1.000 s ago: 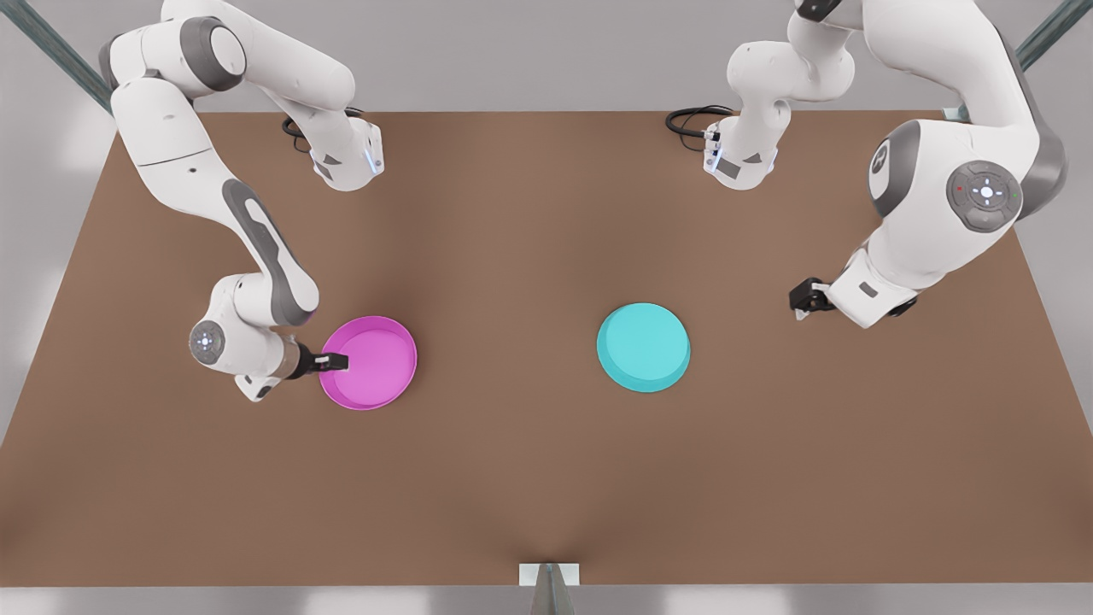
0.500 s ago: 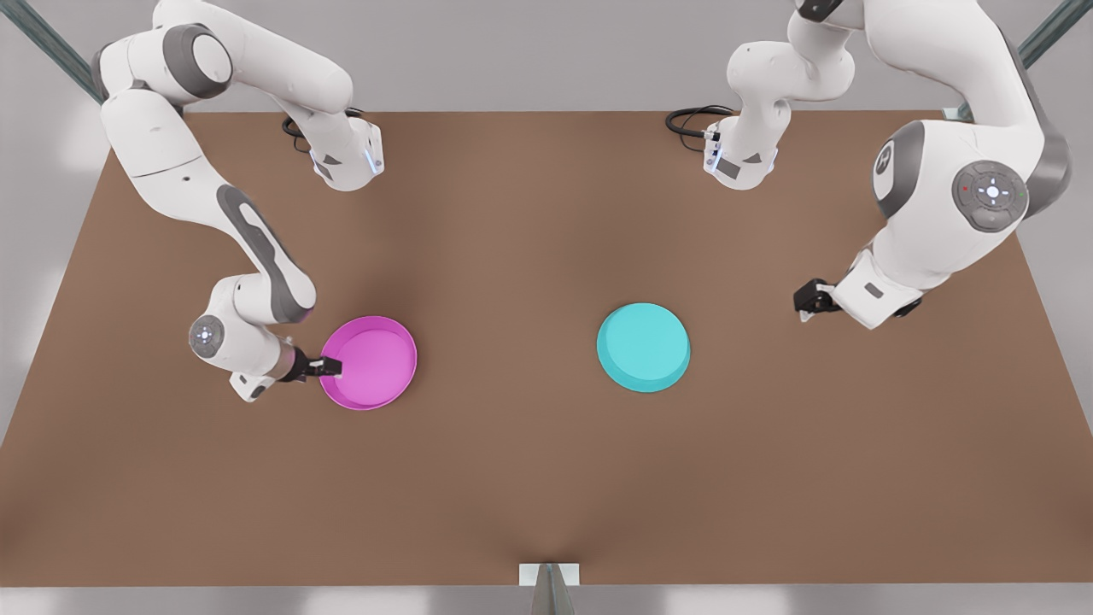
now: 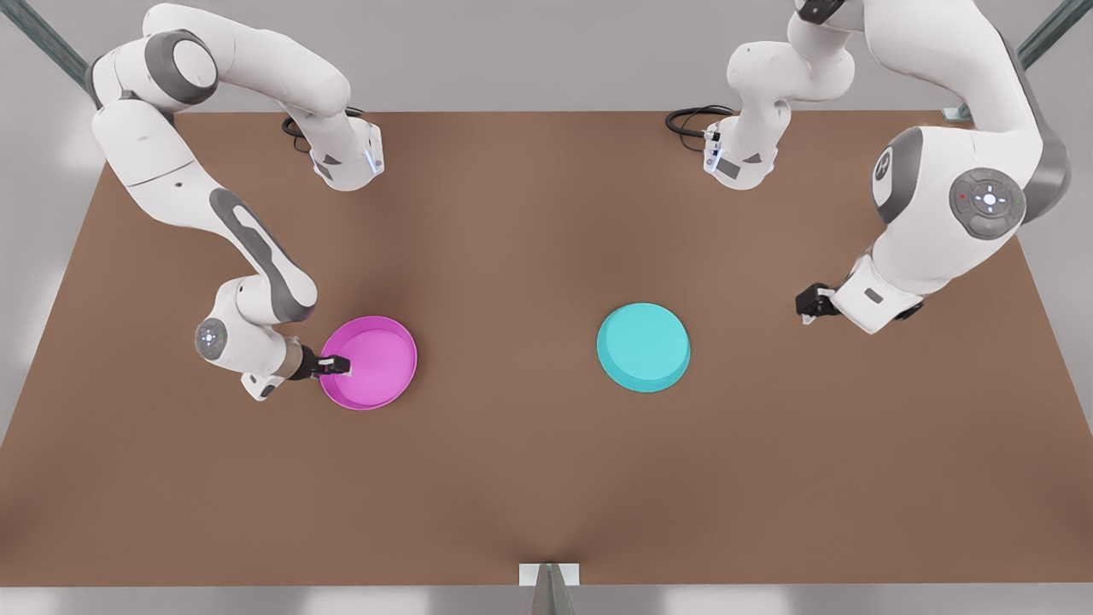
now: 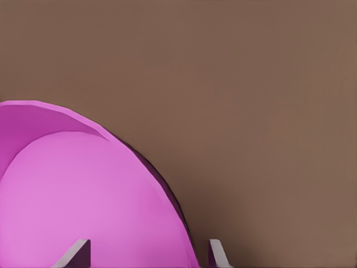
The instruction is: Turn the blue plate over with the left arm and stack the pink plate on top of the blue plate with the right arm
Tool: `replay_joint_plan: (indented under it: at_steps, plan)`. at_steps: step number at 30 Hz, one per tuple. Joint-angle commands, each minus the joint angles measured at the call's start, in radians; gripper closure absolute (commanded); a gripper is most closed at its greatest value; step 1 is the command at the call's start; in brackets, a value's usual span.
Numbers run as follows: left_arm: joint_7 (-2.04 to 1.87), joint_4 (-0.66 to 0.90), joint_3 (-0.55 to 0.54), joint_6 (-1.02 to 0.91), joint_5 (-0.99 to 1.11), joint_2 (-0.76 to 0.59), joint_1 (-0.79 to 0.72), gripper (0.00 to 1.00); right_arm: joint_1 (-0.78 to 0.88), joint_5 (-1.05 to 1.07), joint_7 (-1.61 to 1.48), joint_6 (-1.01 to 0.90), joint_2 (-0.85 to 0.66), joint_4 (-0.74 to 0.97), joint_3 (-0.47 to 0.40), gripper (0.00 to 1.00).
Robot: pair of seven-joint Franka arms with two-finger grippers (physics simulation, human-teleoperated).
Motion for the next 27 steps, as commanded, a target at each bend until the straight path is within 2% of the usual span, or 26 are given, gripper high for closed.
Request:
replay_joint_plan:
  at_steps: [1, 4, 6, 10, 11, 12, 22, 23, 24, 27]
  plan:
    - [0.000, -0.001, -0.002, 0.000, 0.007, 0.000, 0.000, 0.00, 0.000, -0.002, 0.000, 0.000, 0.000, -0.001, 0.001, 0.24]
    - [0.000, -0.001, -0.002, 0.000, 0.007, 0.000, 0.001, 0.00, -0.005, -0.011, 0.000, 0.000, 0.006, -0.001, 0.001, 0.27]
    - [0.000, 0.001, -0.002, 0.000, 0.013, 0.001, 0.000, 0.00, -0.005, -0.012, -0.002, 0.000, 0.006, -0.001, -0.001, 0.35]
    - [0.000, -0.001, 0.000, 0.002, 0.013, 0.001, 0.000, 0.00, -0.003, -0.012, 0.000, 0.002, 0.006, 0.001, 0.001, 0.55]
    - [0.000, 0.001, 0.000, 0.002, 0.013, 0.001, 0.000, 0.00, -0.003, -0.012, 0.000, 0.002, 0.006, -0.001, 0.001, 0.65]
    - [0.000, -0.001, -0.002, 0.002, 0.013, 0.001, 0.001, 0.00, -0.003, -0.012, 0.000, 0.002, 0.006, 0.001, 0.001, 0.69]
    - [0.002, -0.001, 0.000, 0.011, 0.015, 0.001, 0.001, 0.00, 0.004, -0.037, 0.017, 0.002, 0.009, 0.001, 0.001, 0.71]
    - [0.002, -0.001, 0.000, 0.014, 0.016, 0.003, 0.001, 0.00, 0.004, -0.037, 0.017, 0.002, 0.014, 0.001, 0.001, 0.72]
    - [0.000, -0.001, 0.000, 0.014, 0.021, 0.003, 0.001, 0.00, 0.003, -0.043, 0.017, 0.002, 0.014, 0.001, 0.001, 0.79]
    - [0.002, -0.001, 0.000, 0.015, 0.021, 0.001, 0.004, 0.00, 0.003, -0.043, 0.017, 0.000, 0.014, 0.001, 0.001, 0.79]
